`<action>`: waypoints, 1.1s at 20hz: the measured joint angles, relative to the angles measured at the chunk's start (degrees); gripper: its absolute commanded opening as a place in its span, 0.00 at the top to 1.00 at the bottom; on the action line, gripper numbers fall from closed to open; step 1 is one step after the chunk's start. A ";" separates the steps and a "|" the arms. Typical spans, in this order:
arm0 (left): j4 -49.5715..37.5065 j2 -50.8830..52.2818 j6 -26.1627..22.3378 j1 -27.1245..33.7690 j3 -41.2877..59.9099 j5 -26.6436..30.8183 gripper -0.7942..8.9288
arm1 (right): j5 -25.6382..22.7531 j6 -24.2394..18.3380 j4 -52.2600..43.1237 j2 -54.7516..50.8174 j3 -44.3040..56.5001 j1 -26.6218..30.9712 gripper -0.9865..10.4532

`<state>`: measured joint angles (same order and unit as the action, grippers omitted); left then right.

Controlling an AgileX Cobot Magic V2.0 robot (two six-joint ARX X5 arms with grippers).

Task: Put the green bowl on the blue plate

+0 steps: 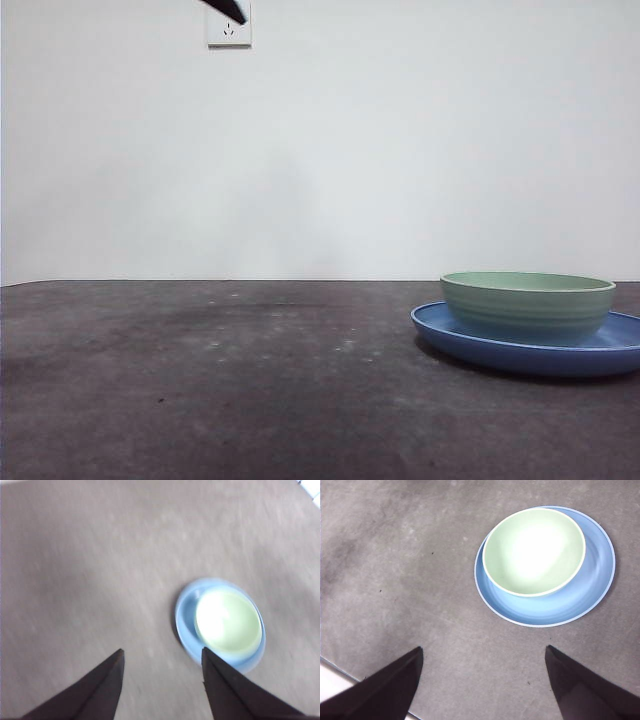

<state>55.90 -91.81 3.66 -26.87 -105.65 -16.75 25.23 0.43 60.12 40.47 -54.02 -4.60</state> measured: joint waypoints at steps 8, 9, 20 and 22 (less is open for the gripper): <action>-8.04 22.03 -3.85 1.27 31.95 -11.72 0.66 | -0.02 0.00 0.00 0.00 0.00 0.02 0.57; -8.11 24.00 -4.48 1.29 33.92 -12.68 0.66 | 0.00 0.00 0.00 0.00 0.00 0.02 0.57; -7.96 34.23 -7.78 1.25 44.17 -18.16 0.66 | -0.02 0.02 0.00 0.00 0.00 0.02 0.57; -7.93 34.23 -8.00 1.25 44.17 -18.18 0.66 | -0.13 0.11 0.00 0.00 0.00 0.02 0.57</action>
<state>47.97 -57.58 -4.34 -25.63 -61.47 -34.94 25.10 0.54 60.12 40.47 -54.02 -4.58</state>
